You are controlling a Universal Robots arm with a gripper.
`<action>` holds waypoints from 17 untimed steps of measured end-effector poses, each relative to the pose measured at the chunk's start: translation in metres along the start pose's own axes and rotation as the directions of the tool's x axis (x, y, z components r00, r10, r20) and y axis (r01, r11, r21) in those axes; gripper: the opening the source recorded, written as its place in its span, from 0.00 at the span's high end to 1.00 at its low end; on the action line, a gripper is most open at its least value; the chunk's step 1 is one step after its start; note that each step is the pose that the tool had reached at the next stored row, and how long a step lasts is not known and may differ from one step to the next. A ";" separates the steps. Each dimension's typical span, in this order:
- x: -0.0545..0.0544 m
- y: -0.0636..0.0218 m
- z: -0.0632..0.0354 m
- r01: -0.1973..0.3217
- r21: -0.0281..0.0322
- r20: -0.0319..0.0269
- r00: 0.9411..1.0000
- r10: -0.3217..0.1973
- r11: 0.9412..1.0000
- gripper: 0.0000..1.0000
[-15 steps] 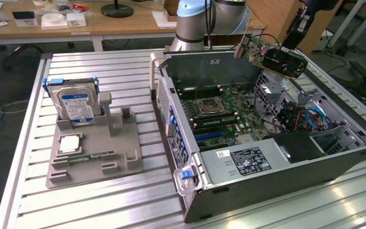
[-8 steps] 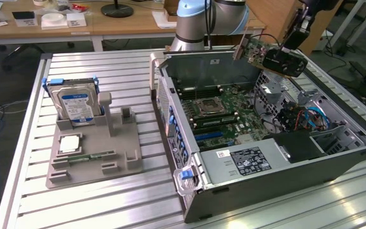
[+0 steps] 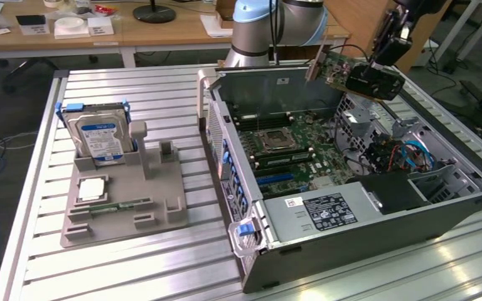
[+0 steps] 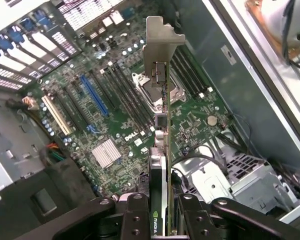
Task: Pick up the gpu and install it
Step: 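Insert the gpu into the slot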
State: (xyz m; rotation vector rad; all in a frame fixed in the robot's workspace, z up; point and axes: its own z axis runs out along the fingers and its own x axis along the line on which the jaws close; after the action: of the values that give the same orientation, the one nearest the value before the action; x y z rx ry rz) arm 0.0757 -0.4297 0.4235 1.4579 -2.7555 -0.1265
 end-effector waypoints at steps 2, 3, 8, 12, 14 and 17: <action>0.000 0.0000 0.0000 0.022 0.000 -0.002 1.000 -0.022 1.000 0.74; 0.000 0.0000 0.0000 0.034 -0.001 -0.003 0.999 -0.034 0.999 0.74; 0.000 0.0000 0.0000 0.091 -0.002 -0.007 0.996 -0.091 0.996 0.74; 0.000 0.0000 0.0000 0.139 -0.003 -0.011 0.990 -0.139 0.990 0.74; 0.000 0.0000 0.0000 0.164 -0.004 -0.013 0.986 -0.164 0.986 0.74; 0.000 0.0000 0.0000 0.202 -0.006 -0.016 0.979 -0.202 0.979 0.74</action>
State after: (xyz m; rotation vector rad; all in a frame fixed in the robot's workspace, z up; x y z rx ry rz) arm 0.0757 -0.4297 0.4234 1.7269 -2.5858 -0.1221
